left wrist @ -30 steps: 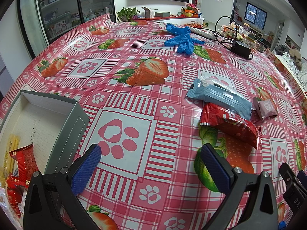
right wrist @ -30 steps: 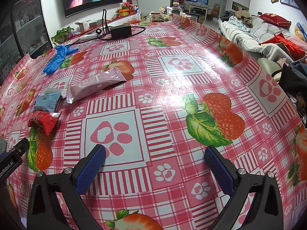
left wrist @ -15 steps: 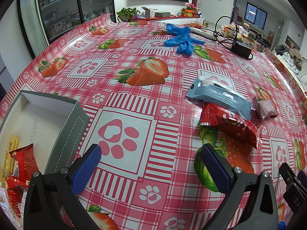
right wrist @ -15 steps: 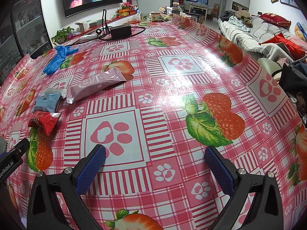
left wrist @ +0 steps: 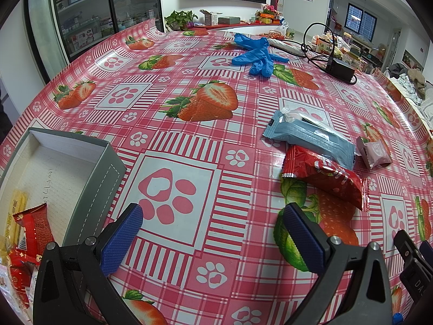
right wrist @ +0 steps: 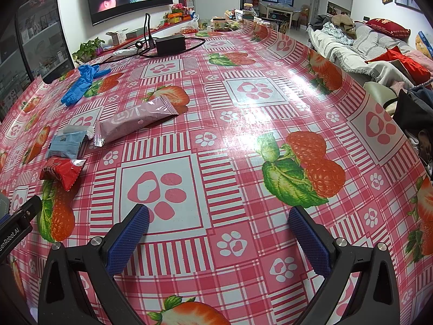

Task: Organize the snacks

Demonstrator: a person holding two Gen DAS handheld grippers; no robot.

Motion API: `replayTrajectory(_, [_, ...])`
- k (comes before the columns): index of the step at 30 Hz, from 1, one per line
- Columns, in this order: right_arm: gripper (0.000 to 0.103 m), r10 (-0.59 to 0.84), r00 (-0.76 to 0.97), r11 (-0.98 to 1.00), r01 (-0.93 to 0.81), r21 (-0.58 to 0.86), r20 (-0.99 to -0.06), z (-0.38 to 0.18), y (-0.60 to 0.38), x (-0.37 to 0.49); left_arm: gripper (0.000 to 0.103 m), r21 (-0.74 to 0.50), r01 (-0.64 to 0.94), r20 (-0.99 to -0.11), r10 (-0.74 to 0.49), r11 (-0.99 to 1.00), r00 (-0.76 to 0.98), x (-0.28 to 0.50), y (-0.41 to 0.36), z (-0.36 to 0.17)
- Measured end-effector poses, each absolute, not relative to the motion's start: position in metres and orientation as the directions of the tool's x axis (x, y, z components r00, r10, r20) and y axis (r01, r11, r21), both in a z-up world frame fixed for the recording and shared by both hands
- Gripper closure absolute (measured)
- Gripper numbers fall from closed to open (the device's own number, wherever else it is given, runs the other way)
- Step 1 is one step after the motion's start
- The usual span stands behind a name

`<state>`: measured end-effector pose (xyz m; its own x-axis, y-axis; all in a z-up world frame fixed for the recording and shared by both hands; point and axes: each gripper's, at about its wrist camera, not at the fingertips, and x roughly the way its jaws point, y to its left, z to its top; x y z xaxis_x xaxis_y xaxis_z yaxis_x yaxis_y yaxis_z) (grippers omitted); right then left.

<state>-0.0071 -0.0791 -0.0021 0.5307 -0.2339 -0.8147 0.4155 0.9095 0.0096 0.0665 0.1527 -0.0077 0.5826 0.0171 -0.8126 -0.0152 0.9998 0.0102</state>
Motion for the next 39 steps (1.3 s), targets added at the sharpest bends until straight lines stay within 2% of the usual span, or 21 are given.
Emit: replayTrajectory(39, [0.000,-0.240,0.528,0.906,0.423,0.007,-0.815,-0.0030,-0.0809,-0.0072,0.000,0.010,-0.015,-0.812,0.017,1.000,0.583,0.0664,0.1527,-0.0079])
